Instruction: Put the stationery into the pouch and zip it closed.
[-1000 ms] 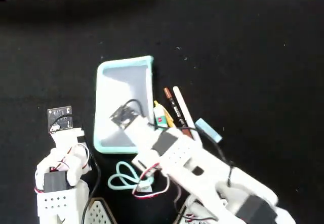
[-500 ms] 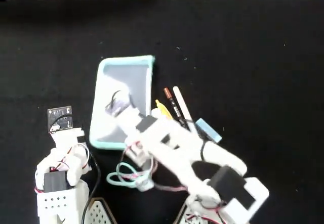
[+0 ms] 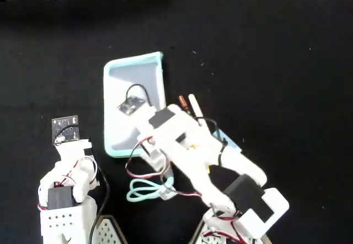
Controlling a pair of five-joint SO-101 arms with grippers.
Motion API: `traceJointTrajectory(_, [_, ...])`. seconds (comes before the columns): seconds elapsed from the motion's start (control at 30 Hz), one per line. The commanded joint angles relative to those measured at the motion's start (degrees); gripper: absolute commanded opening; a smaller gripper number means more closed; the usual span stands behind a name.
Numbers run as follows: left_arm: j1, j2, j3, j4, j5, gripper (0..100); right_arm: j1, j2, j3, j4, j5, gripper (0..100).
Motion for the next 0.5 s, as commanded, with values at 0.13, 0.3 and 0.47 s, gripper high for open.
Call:
traceJointTrajectory(0.13, [0.0, -0.3, 0.8, 0.4, -0.2, 3, -4.0, -0.1, 0.7, 0.4, 0.5, 19.8])
traceJointTrajectory(0.3, [0.0, -0.3, 0.8, 0.4, -0.2, 3, -4.1, -0.1, 0.6, 0.6, 0.6, 19.8])
traceJointTrajectory(0.47, [0.0, -0.3, 0.8, 0.4, -0.2, 3, -4.1, -0.1, 0.8, 3.2, 3.5, 19.8])
